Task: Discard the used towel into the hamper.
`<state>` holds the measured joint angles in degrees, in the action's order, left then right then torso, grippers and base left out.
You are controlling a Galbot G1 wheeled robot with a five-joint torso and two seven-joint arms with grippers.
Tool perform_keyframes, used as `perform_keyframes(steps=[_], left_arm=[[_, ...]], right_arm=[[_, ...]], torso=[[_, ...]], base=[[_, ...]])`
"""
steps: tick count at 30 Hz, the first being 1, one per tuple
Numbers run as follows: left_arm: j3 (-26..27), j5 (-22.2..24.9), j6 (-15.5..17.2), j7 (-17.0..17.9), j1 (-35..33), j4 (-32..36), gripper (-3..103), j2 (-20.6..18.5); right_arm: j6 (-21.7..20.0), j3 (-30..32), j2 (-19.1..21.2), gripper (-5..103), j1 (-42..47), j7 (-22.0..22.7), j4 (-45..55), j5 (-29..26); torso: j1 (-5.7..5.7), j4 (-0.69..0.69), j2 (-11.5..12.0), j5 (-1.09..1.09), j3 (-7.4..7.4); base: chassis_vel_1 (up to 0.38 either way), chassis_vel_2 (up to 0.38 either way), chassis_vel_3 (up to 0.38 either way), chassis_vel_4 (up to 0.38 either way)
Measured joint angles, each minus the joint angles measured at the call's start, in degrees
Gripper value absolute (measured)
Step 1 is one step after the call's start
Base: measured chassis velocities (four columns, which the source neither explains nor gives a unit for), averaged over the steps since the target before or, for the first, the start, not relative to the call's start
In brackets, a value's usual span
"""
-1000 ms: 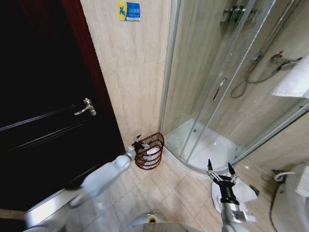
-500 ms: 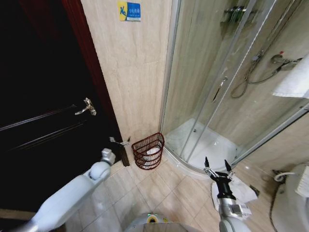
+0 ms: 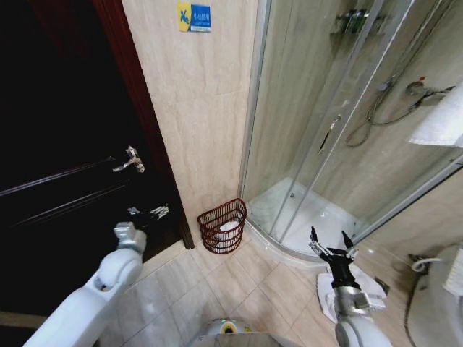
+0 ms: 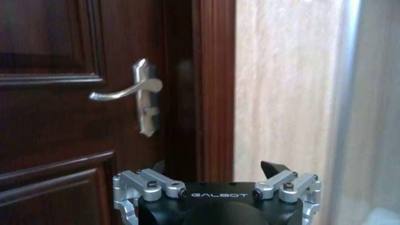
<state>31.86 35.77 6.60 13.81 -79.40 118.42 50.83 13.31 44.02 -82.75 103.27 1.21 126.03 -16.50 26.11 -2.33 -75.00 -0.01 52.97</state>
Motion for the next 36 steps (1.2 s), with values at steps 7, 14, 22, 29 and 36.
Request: perform_keyframes(steps=[7,14,22,29,36], left_arm=[[10.9,-1.4,1.2,-7.6,-9.2,6.1,100,13.2],[14.2,-3.6,-1.7,-11.2,-14.3,7.3,100,18.3],[13.6,-4.1,-2.1,-11.6,-13.7,7.8,100,17.0],[13.4,-4.1,-2.1,-11.6,-13.5,7.8,100,16.9],[13.3,-4.1,-2.1,-11.5,-13.4,7.7,100,16.9]], right_arm=[[-1.0,-1.8,0.5,100,-1.0,-0.7,1.9,-0.3],[-0.7,-2.5,0.9,100,-1.2,-1.1,1.8,-0.5],[1.6,-2.4,1.0,100,0.1,-1.2,1.8,-0.6],[4.9,-1.7,-0.1,100,1.2,-1.3,1.6,0.2],[5.8,-1.3,-0.7,100,1.9,-1.6,2.0,-0.1]], torso=[[0.00,-0.02,0.0,0.01,0.00],[0.00,0.00,0.0,0.02,0.00],[0.00,0.00,0.0,0.01,0.00],[0.00,-0.01,0.0,0.02,0.00],[0.00,-0.01,0.0,0.01,0.00]], base=[[0.000,0.000,0.000,0.000],[0.000,0.000,0.000,0.000],[0.000,0.000,0.000,0.000],[0.000,0.000,0.000,0.000],[0.000,0.000,0.000,0.000]])
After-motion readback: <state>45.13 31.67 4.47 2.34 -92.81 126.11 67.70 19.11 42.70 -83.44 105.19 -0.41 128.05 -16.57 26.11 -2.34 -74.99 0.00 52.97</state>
